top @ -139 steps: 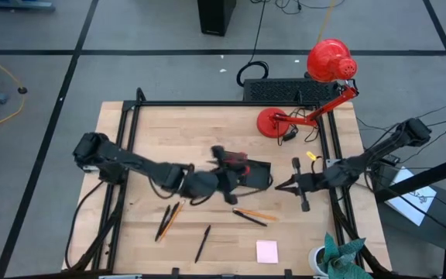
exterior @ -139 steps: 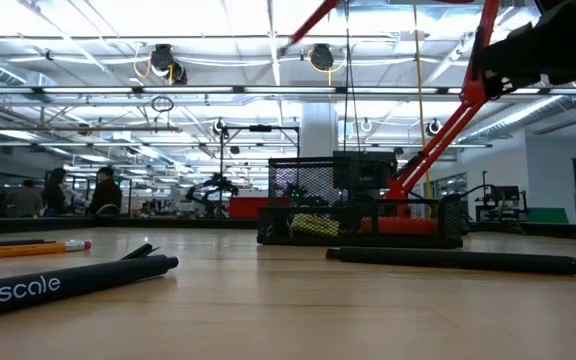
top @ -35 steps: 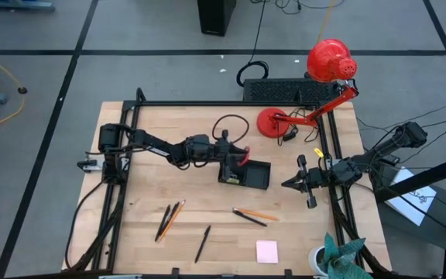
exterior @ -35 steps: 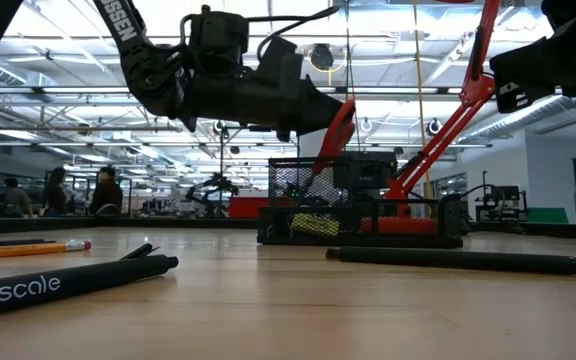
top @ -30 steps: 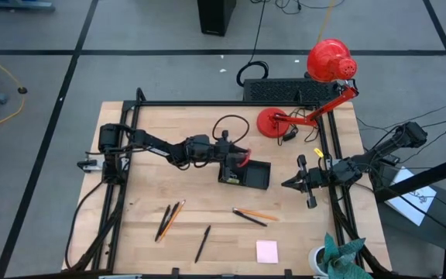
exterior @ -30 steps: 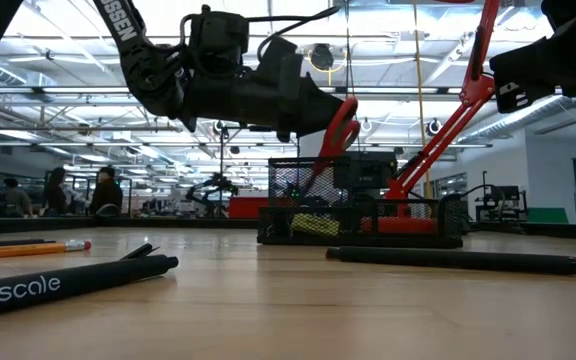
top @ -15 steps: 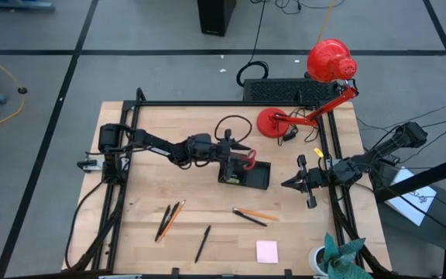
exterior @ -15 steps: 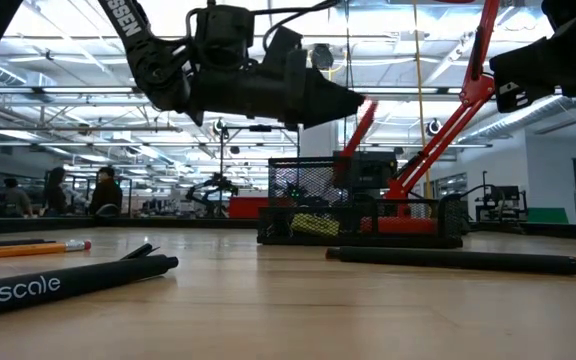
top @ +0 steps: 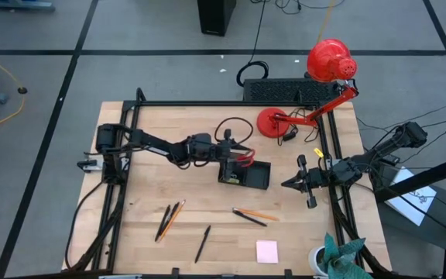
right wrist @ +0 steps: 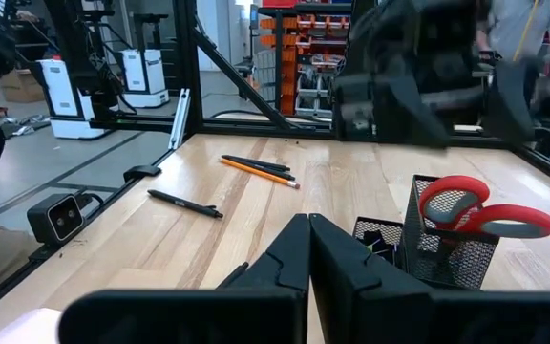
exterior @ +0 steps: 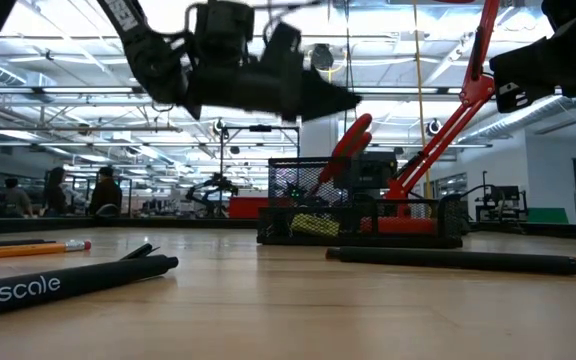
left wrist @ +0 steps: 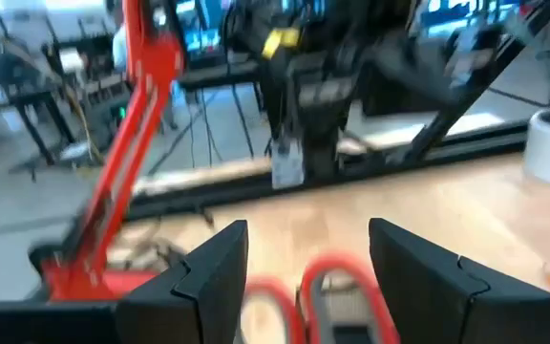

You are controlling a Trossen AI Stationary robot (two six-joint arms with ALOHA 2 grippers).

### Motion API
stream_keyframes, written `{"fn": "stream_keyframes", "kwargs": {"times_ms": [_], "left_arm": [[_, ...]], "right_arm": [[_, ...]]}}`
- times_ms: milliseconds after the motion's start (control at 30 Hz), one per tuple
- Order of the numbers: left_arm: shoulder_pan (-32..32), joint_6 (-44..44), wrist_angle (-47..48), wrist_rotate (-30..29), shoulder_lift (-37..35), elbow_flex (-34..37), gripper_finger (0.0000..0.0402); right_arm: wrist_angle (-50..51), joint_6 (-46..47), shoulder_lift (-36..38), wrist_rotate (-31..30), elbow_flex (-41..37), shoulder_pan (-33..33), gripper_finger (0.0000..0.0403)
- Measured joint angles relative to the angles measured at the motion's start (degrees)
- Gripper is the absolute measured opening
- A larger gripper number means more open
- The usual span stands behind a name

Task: Pick and place office supplies into organizer
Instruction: Put the yellow pencil into the black desk organizer

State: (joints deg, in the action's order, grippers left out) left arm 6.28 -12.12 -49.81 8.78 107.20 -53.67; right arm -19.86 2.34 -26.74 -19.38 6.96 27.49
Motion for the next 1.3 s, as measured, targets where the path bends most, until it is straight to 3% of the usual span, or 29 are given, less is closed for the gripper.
{"fn": "stream_keyframes", "kwargs": {"times_ms": [167,233,367,500,600,767,867,1133,1300], "left_arm": [[-1.73,-1.99,11.80,-2.60,-10.35,0.00,0.0213],[-3.70,-3.24,22.66,-8.62,-17.13,-0.10,0.0209],[-11.86,-5.35,48.81,-27.47,-27.97,-3.33,0.0198],[-22.69,5.03,70.48,-43.34,-31.18,-10.31,0.0186],[-29.67,18.47,83.01,-47.18,-30.15,-15.25,0.0177],[-36.25,46.24,96.54,-46.78,-24.54,-18.65,0.0168],[-38.84,56.98,99.09,-41.19,-19.45,-18.03,0.0165],[-38.48,67.74,99.82,-28.52,-1.99,-17.42,0.0174],[-35.78,68.57,100.69,-24.71,2.21,-17.46,0.0193]], "right_arm": [[0.02,0.01,0.00,0.00,0.00,0.00,0.0000],[0.14,0.31,0.00,0.01,0.00,0.00,0.0000],[2.33,1.70,-0.05,0.02,0.00,0.00,0.0000],[3.04,2.91,-0.37,0.02,0.00,0.00,0.0000],[2.94,2.99,-0.42,0.02,0.00,0.00,0.0000],[1.23,4.06,-0.68,0.02,0.00,0.00,0.0000],[0.82,4.07,-0.94,0.02,0.00,0.00,0.0000],[0.85,4.07,-1.09,0.02,0.00,0.00,0.0000],[0.85,4.07,-1.14,0.01,0.00,0.00,0.0000]]}}
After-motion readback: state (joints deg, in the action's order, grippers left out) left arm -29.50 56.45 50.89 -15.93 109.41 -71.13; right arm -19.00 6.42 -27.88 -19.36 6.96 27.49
